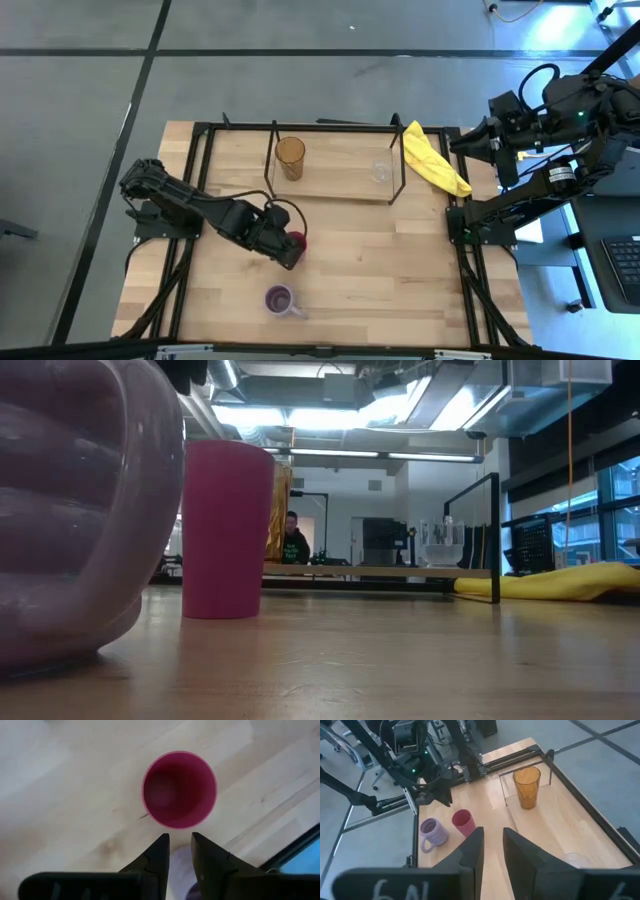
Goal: Stack small to large cups/mugs on shelf
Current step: Put the pink cup on the shelf
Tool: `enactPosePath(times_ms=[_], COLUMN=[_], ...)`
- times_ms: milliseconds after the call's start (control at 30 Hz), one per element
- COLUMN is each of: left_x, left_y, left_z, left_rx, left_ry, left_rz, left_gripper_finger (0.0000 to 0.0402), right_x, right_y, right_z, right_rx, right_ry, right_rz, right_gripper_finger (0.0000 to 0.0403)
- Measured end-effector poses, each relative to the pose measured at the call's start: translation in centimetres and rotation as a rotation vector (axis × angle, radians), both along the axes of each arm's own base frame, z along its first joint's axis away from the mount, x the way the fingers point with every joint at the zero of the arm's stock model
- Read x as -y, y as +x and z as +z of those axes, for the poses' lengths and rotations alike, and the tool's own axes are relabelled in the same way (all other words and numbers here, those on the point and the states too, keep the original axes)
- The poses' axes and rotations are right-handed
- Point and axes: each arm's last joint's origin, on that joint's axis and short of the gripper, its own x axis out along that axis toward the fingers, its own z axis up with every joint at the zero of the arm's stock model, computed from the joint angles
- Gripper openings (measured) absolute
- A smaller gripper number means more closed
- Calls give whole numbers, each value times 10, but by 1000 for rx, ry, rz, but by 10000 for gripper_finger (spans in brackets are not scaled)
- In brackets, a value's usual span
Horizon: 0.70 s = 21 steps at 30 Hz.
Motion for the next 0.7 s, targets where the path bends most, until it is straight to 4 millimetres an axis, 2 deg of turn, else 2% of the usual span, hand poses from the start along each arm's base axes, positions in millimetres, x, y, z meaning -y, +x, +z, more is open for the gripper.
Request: enactPosePath(times_ms=[400,700], left_x=[-2,-5], left_y=[-3,5], left_z=[-5,-15], left_rx=[-37,-70], left_ry=[-15,7], left_rz=[243,267], left_gripper_finger=[77,134], right_x=[-1,-1], right_y=[-2,-2], right_z=[-1,0], right_rx=[-9,-10], right_ry=[-122,-155], right_rz=[98,116], right_gripper_finger=[74,74])
